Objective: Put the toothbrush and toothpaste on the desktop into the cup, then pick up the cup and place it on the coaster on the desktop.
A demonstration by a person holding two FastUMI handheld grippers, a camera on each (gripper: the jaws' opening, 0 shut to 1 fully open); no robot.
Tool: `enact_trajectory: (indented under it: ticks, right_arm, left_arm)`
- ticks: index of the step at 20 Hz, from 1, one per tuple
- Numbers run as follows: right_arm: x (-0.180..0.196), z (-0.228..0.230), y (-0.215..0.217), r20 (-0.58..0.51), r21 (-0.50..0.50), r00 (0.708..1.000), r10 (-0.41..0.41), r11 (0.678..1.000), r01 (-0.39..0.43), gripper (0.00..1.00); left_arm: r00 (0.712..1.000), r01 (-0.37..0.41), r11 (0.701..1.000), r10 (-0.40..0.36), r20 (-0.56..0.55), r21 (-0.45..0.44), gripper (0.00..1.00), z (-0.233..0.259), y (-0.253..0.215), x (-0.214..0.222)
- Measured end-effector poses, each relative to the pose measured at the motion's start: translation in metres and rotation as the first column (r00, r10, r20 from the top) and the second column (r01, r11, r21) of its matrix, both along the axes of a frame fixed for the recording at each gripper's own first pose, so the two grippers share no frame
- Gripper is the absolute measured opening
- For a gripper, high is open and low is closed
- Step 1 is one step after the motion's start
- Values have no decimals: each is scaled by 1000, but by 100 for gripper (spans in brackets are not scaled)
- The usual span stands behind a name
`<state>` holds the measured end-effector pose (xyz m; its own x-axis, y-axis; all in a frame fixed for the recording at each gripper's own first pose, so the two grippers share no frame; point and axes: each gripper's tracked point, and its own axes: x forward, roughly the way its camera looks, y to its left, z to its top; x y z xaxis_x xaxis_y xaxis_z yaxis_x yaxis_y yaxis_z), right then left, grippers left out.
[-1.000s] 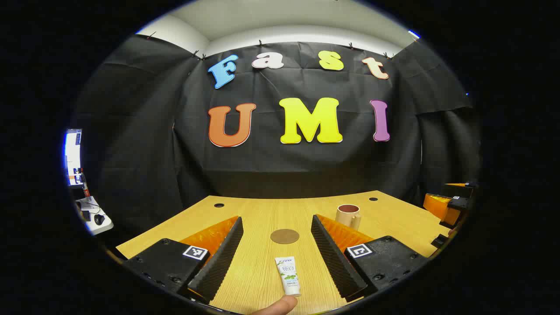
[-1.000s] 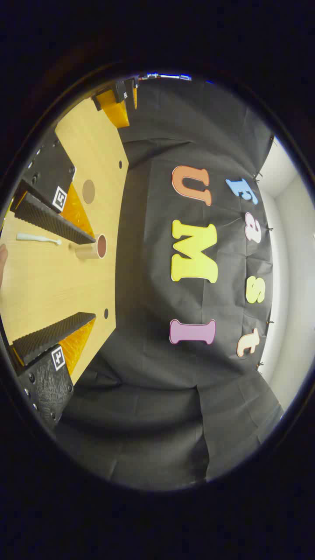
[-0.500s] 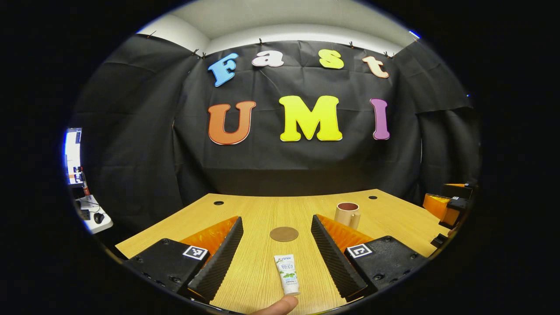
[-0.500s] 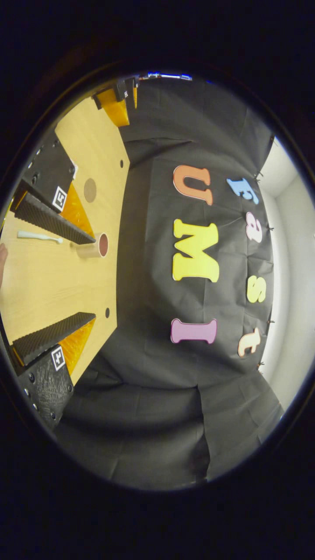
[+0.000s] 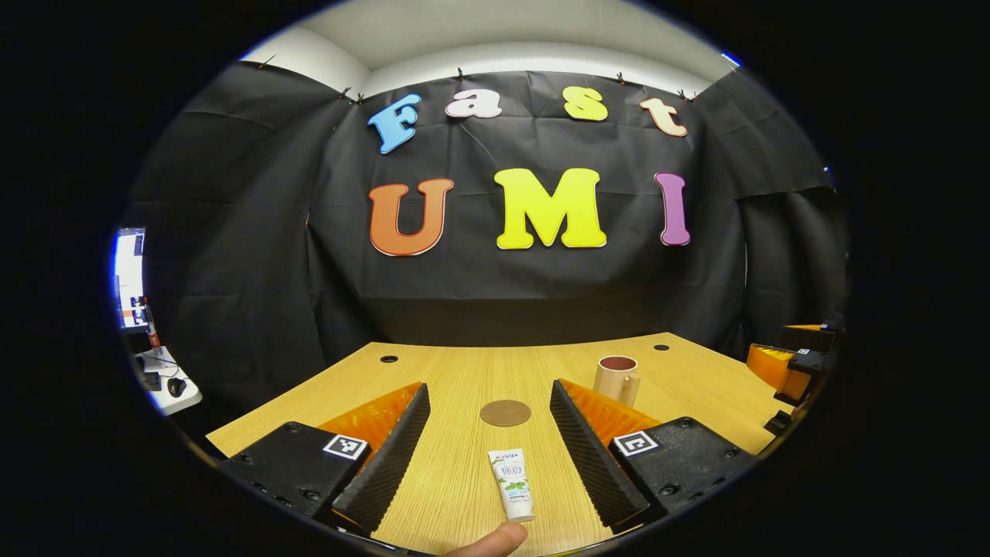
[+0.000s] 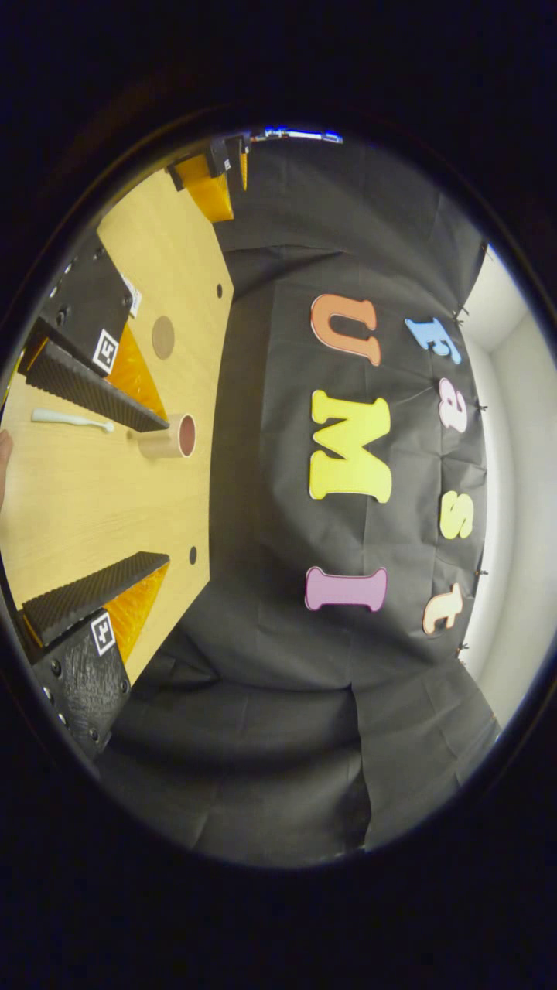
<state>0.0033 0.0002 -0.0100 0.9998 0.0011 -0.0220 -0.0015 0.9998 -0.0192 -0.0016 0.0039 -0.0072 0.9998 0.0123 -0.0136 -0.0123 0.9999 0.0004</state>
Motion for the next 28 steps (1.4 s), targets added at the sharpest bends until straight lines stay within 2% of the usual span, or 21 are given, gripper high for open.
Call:
enact_trajectory:
  ticks: [10, 14, 15, 16, 17, 19, 23, 28]
  right_arm:
    - [16, -26, 8, -58, 9, 998, 1, 1000, -1, 98]
    - [30, -59, 26, -130, 31, 990, 57, 998, -53, 95]
    - [33, -68, 31, -154, 32, 986, 68, 997, -64, 99]
    - [37, -79, 35, -180, 36, 981, 76, 997, -71, 96]
    - [42, -89, 40, -209, 36, 974, 87, 996, -81, 99]
    - [51, -113, 51, -279, 18, 955, 98, 995, -97, 95]
    - [71, -145, 70, -388, 6, 916, 105, 994, -111, 99]
    - [81, -168, 84, -462, 46, 878, 122, 992, -114, 77]
  left_arm:
    - [1000, -2, 1000, 2, 2, -11, 99, -6, 3, 3]
    - [1000, -6, 1000, 6, -9, -12, 99, -15, 6, 5]
    - [1000, -7, 1000, 7, -12, -14, 99, -18, 8, 6]
    - [1000, -10, 1000, 9, -17, -16, 99, -21, 9, 9]
    - [1000, -19, 1000, 19, -19, -16, 99, -25, 12, 10]
    - [999, -37, 999, 37, -18, -8, 99, -30, 16, 13]
    - [999, -35, 999, 34, -37, -5, 99, -42, 16, 21]
    - [997, -30, 999, 28, -71, -32, 99, -58, 18, 27]
